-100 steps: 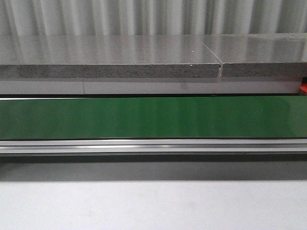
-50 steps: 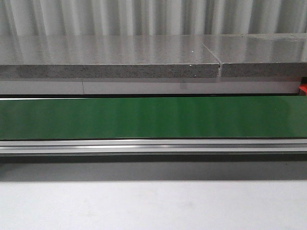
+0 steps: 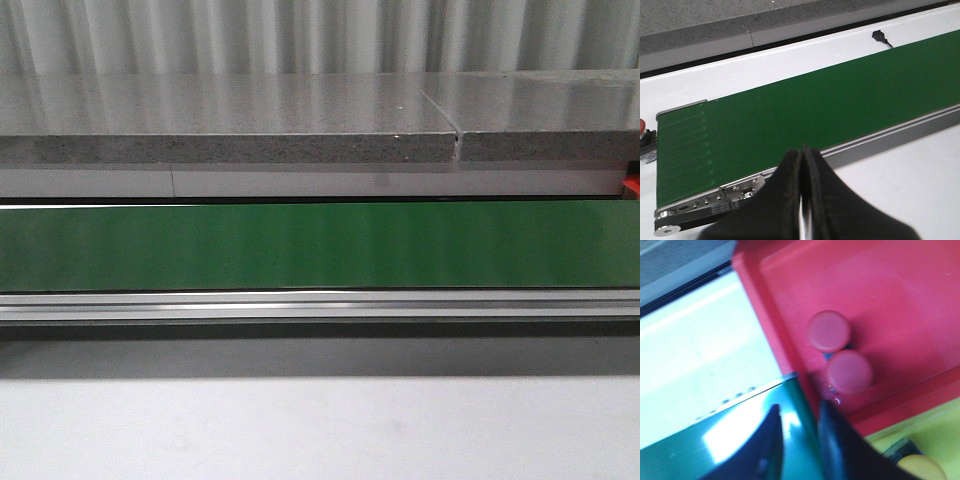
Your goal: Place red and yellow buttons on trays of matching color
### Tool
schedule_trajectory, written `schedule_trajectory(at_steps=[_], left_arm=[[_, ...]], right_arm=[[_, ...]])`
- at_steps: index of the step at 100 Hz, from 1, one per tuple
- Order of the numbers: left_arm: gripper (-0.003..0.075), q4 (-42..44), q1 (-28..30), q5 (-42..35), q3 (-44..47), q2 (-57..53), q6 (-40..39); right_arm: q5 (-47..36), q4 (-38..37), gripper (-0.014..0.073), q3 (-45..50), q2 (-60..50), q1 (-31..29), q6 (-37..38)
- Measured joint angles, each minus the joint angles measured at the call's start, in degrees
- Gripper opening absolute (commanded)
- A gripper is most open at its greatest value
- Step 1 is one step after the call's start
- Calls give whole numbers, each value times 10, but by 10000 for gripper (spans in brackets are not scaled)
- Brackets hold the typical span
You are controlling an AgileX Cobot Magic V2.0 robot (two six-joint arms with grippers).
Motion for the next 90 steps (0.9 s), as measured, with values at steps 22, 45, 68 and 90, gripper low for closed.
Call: schedule_trajectory(at_steps=[22,45,68,90], left_arm=[[-21,0,0,0,0,0,0],[-21,0,0,0,0,0,0],[-21,0,0,0,0,0,0],[-21,0,0,0,0,0,0]], right_arm=[[24,-56,-69,0,-46,73,-3],[61,-128,-69,0,-79,174,-4],[75,-136,-69,5,-117,252,-4],[69,-136,-69,66,-186,296,-6]])
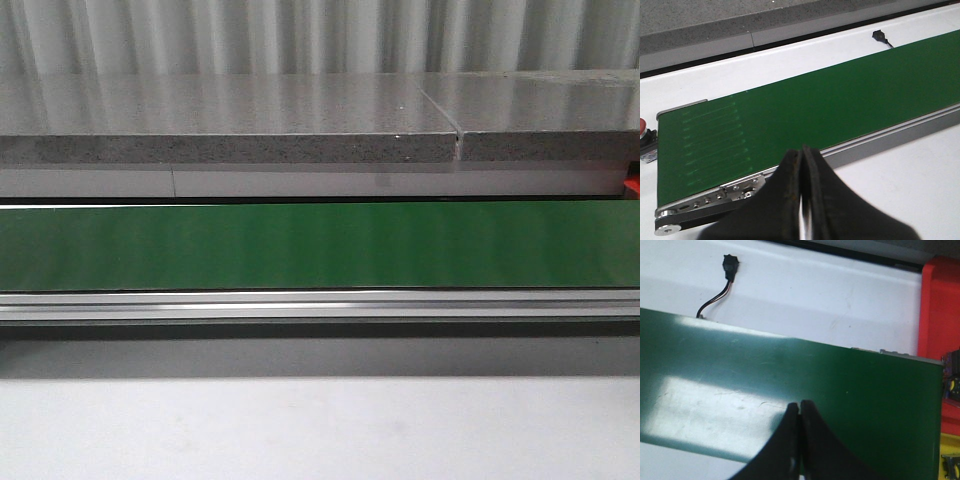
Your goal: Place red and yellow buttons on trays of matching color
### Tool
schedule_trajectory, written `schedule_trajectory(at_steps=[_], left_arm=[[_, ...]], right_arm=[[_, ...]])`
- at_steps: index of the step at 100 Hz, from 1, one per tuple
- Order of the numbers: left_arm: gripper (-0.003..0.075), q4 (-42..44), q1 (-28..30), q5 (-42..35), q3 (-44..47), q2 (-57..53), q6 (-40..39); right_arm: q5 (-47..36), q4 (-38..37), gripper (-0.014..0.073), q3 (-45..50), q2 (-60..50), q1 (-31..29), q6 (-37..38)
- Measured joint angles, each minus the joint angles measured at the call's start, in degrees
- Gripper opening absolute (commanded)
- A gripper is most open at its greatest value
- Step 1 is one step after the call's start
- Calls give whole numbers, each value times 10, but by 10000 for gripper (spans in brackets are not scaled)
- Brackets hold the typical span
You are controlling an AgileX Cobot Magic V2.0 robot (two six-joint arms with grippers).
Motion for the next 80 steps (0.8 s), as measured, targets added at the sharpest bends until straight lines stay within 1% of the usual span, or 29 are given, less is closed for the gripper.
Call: schedule_trajectory(at_steps=[22,46,80], left_arm=[[-21,0,0,0,0,0,0],[-21,0,0,0,0,0,0],[-21,0,0,-9,0,0,0]], right_arm=[[-17,1,-69,87,-92,5,0],[-27,1,-69,182,-221,5,0],[-37,2,-69,270,-381,5,0]])
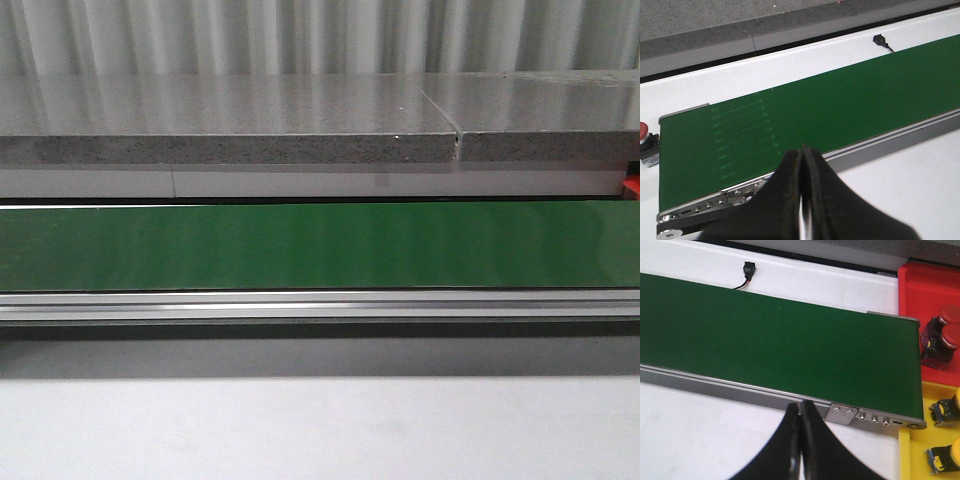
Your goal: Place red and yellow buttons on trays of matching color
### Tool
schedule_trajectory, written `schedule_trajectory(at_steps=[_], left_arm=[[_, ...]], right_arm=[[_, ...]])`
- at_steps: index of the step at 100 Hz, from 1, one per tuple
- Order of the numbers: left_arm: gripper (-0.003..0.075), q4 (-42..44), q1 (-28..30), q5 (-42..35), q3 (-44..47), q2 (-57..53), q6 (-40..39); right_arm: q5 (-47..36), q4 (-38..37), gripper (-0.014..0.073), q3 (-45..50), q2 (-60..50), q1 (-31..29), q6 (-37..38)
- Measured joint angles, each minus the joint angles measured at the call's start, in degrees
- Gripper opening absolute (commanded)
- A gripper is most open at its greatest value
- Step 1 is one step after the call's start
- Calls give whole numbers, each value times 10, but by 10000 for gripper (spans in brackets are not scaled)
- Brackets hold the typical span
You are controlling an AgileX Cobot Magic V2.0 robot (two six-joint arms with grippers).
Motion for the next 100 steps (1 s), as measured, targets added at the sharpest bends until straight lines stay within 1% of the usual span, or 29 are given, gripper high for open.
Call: schedule_trajectory(at_steps=[15,32,41,53,67,76,93,100], left_arm=[[-21,0,0,-19,0,0,0],[-21,0,0,-38,0,7,0],[-21,1,1,-41,0,28,-22],[-21,6,20,-41,-6,72,-54],[-21,6,61,-40,-30,130,-82],[-21,6,97,-27,-50,167,-96],[-20,8,170,-2,-74,219,-101],[-6,8,198,-2,-80,237,-101]], right_arm=[[0,0,-69,24,-37,0,-1],[14,0,-69,27,-41,0,-1],[23,0,-69,27,-41,0,-1],[32,0,-69,27,-41,0,-1],[32,0,-69,27,-41,0,-1],[32,0,-69,27,-41,0,-1],[32,0,-69,27,-41,0,-1],[33,0,-69,27,-41,0,-1]])
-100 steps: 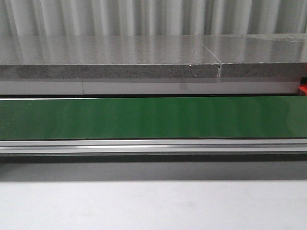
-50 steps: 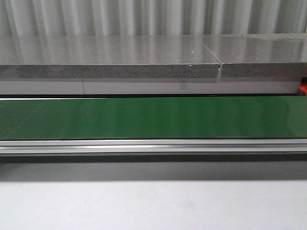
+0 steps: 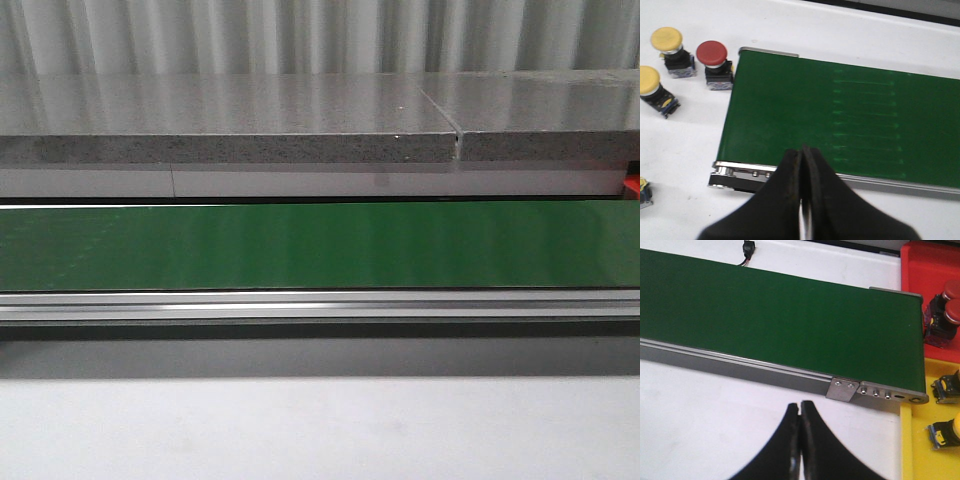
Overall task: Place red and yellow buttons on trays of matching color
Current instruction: 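Lower the left gripper onto a red-capped button in the pile and grasp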
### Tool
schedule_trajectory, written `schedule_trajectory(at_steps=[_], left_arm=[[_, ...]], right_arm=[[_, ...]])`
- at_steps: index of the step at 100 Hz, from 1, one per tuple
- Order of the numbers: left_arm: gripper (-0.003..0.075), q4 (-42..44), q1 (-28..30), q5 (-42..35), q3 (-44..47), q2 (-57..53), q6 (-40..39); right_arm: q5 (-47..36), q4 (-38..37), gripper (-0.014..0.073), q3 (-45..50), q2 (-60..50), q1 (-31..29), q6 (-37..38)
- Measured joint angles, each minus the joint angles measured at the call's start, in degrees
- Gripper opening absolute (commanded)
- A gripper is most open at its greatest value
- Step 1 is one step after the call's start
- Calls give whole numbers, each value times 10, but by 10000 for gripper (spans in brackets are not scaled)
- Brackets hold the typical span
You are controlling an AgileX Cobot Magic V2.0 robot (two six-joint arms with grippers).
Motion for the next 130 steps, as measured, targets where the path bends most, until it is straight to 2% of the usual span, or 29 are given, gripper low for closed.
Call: schedule_trajectory(at_steps=[8,29,35,60,84,108,130], left_arm=[[66,-2,36,1,-5,21,0],[464,-15,124,18,-9,73,-1],[529,-16,141,21,-9,86,-2],[533,-18,205,60,-34,158,-16],[527,-14,264,169,-131,270,-37],[525,36,274,244,-202,372,-61],[525,58,274,227,-216,419,-71]], right_arm=[[0,0,-69,0,0,0,0],[0,0,-69,0,0,0,0],[0,0,-69,0,0,0,0],[0,0,-69,0,0,0,-1],[0,0,-69,0,0,0,-1],[0,0,-69,0,0,0,-1],[0,0,-69,0,0,0,-1]])
